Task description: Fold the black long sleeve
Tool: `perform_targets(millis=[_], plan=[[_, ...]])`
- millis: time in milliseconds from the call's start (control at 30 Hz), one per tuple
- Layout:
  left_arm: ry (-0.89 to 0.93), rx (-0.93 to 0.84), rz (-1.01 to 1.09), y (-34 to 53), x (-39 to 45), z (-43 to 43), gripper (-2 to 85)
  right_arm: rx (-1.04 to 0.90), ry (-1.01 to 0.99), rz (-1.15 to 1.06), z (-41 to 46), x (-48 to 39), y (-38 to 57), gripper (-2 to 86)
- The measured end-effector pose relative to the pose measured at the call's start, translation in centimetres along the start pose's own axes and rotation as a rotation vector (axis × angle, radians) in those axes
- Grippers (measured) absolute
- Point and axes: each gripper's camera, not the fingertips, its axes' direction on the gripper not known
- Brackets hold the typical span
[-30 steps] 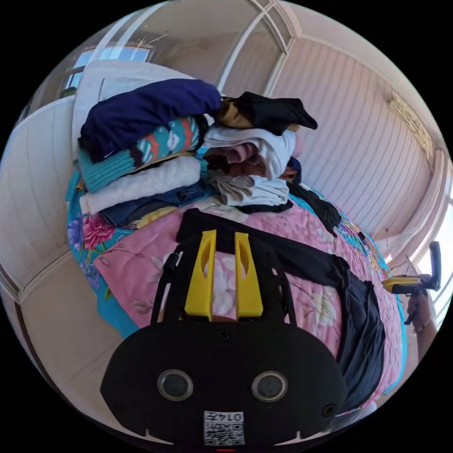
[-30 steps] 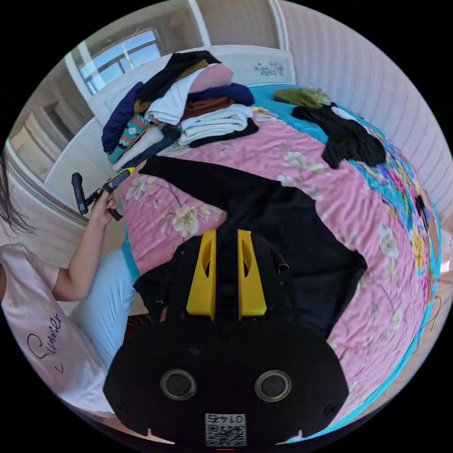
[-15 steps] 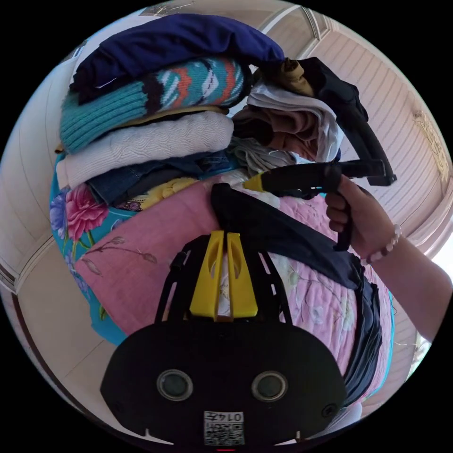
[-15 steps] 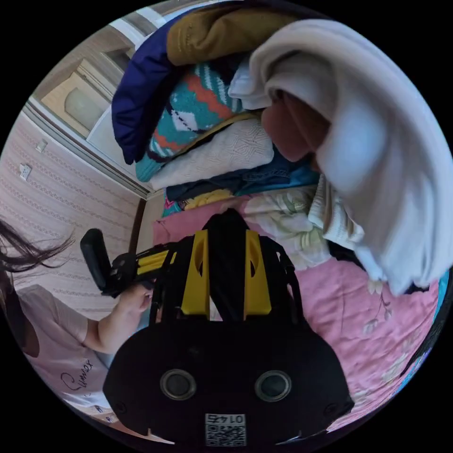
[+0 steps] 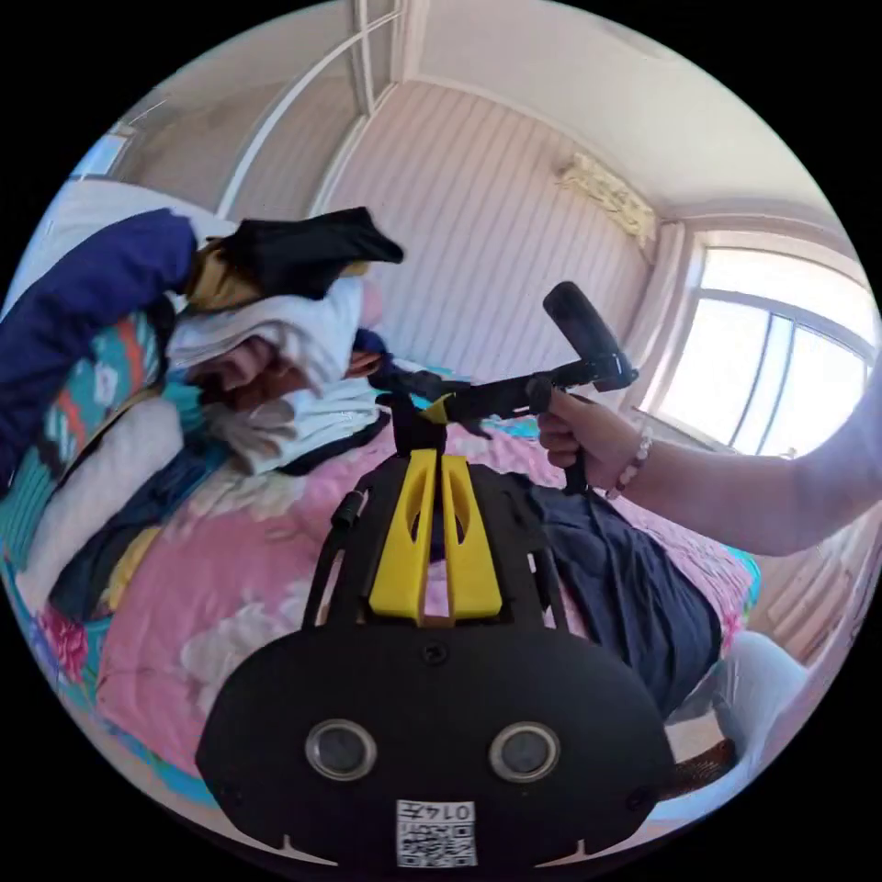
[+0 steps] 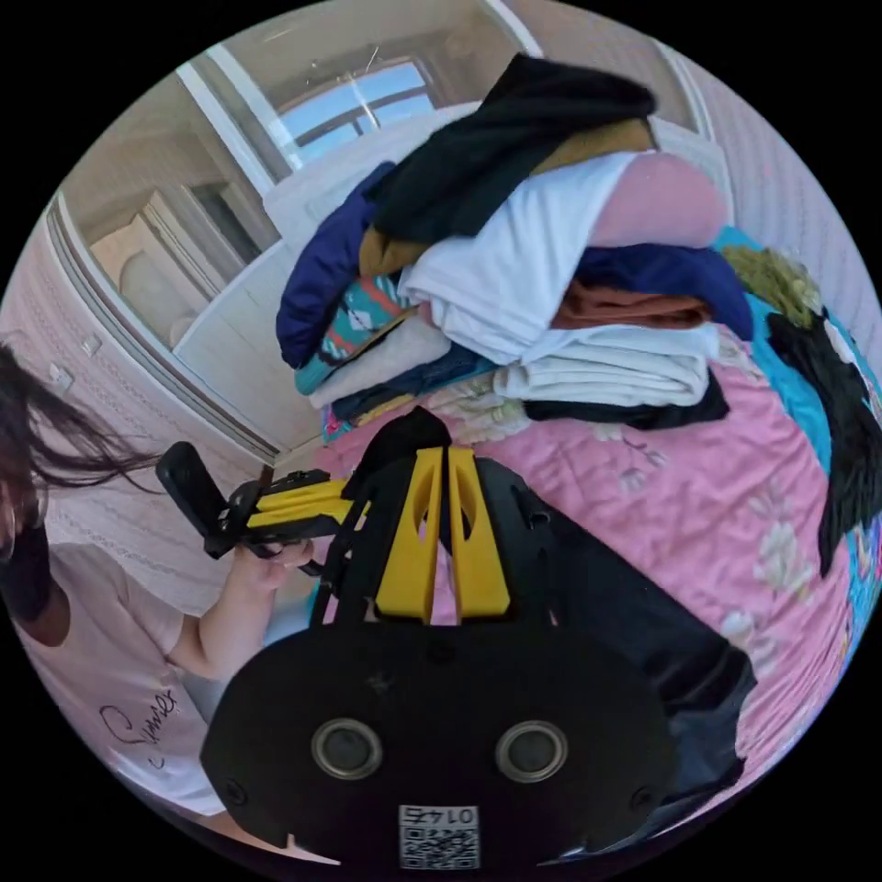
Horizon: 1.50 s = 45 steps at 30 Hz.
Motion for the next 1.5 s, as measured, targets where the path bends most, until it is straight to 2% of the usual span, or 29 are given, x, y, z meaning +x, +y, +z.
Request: perform_targets(millis=[133,200,300,467,633,767,933,1100,1233,1400,1500], plan=[[0.268,-0.024,0.094,-1.3,8.8,4.2,-1.0,0.172,0.128,0.188,-13.0,1.0,15.0,0.4],[0.438,-0.108,0.131,-0.6,15.3,7.5,-1.0,0.239,0.17,0.289,-17.5,0.7,22.2,0.3],[0.577,-0.214,0.188,1.4,23.3,10.4,-1.0,0.302,0.236,0.453,-22.8,-0.7,33.4,0.3],[0.663,-0.394,0.231,4.3,31.0,14.1,-1.0,0.343,0.246,0.674,-25.8,-2.5,48.9,0.4],[0.688,-0.531,0.338,6.2,35.9,17.5,-0.7,0.394,0.219,0.745,-25.7,-3.1,57.5,0.6],[0.701,-0.683,0.365,9.0,38.0,21.2,2.1,0.295,0.236,0.822,-24.1,-2.2,62.6,1.3],[0.672,-0.738,0.278,8.8,35.0,23.6,4.7,0.16,0.26,0.908,-23.9,-1.2,67.3,3.3],[0.339,-0.674,0.225,3.4,26.0,28.4,4.7,0.146,0.338,0.828,-26.2,2.0,66.6,6.3],[0.116,-0.643,0.166,-1.0,20.3,34.3,5.4,0.211,0.356,0.685,-27.6,8.3,61.1,8.1],[0.145,-0.666,-0.171,-3.8,13.3,44.2,8.8,0.152,0.372,0.663,-26.4,17.7,54.7,9.1],[0.137,-0.662,-0.156,-4.3,13.2,48.1,9.3,0.132,0.322,0.737,-25.2,23.2,53.0,12.2]])
